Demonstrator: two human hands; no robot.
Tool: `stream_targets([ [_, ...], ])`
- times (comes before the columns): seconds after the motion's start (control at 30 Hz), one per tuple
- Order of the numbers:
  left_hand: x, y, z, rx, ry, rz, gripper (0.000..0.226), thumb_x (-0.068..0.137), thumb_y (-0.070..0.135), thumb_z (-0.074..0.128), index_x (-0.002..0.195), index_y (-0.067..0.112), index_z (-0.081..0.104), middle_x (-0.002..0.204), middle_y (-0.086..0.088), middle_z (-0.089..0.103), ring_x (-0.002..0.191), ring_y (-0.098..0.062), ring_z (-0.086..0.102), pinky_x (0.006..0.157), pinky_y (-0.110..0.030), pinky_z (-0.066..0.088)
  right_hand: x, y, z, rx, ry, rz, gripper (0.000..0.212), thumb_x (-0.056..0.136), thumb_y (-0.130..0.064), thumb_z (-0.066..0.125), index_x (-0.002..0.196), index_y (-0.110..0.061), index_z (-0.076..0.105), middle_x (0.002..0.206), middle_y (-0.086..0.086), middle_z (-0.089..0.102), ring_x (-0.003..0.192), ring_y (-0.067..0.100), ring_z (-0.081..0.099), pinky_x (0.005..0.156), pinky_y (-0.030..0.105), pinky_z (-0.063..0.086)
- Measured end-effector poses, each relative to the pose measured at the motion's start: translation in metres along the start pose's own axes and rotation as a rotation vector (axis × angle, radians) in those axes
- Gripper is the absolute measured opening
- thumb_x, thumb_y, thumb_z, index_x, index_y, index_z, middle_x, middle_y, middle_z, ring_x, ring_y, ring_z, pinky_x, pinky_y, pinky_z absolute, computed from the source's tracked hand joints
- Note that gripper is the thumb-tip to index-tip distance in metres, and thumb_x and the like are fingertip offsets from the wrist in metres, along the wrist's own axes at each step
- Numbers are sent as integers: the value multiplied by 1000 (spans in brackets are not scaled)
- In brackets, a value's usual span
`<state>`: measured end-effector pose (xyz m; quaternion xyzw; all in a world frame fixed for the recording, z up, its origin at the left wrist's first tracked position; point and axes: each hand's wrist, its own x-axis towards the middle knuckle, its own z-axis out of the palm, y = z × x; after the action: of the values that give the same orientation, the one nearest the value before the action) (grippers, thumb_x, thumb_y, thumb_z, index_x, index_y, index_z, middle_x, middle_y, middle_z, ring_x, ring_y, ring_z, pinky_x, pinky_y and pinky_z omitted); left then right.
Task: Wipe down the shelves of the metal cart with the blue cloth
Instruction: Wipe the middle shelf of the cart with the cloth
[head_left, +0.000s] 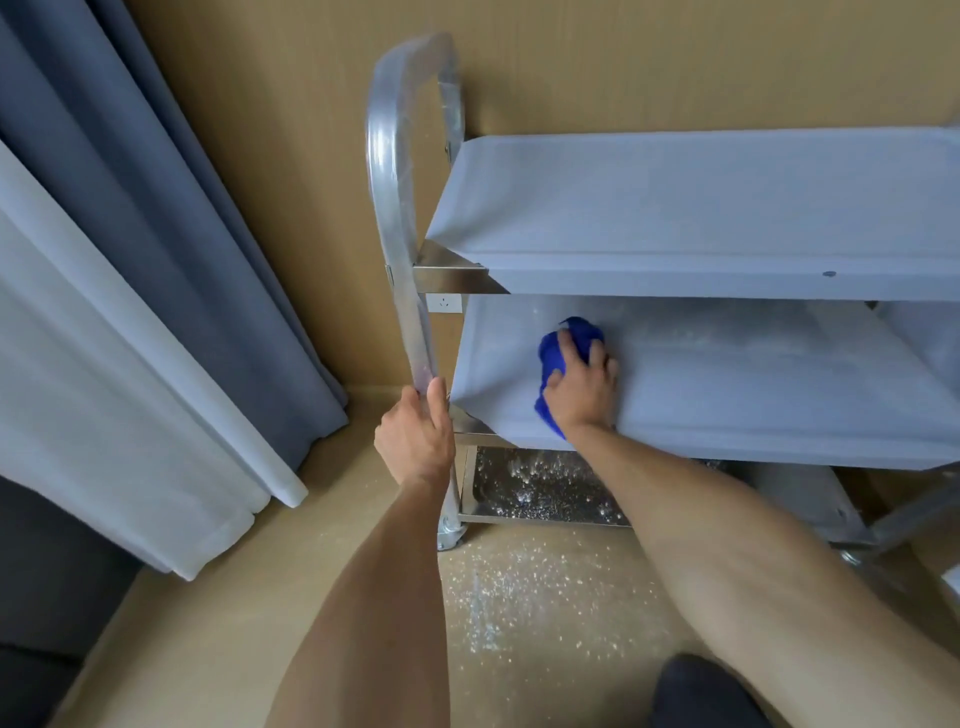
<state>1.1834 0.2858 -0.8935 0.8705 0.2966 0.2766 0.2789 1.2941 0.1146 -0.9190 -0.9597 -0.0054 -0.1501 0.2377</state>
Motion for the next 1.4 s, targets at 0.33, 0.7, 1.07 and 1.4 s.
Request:
stream_targets([
  [0.33,8,-14,10,-76,42,97,61,89,63,20,68,12,46,63,-12,59,58,-36,50,55,-33,29,41,-15,28,-73,-75,17,65,86,-29,58,148,-31,38,141,18,41,121,43,42,105,41,34],
  [0.7,-7,5,9,-103,17,-169,50,99,56,28,89,13,54,92,-9,63,86,-33,58,70,-39,42,-53,-61,9,210,-222,-356,63,81,-17,58,142,-31,50,139,10,51,117,33,46,106,41,40],
  [1.07,-8,15,19,-137,101,-349,48,98,56,28,102,16,54,105,-11,60,101,-33,57,78,-41,41,-72,-65,16,177,-145,-401,55,86,-24,52,141,-29,52,138,13,49,116,36,45,103,46,41],
  [1.4,-20,27,24,-70,108,-368,53,99,55,24,114,13,53,113,-16,62,103,-37,58,83,-45,43,-33,104,-53,-115,98,75,60,85,-24,60,144,-30,47,146,15,42,126,39,43,104,48,35],
])
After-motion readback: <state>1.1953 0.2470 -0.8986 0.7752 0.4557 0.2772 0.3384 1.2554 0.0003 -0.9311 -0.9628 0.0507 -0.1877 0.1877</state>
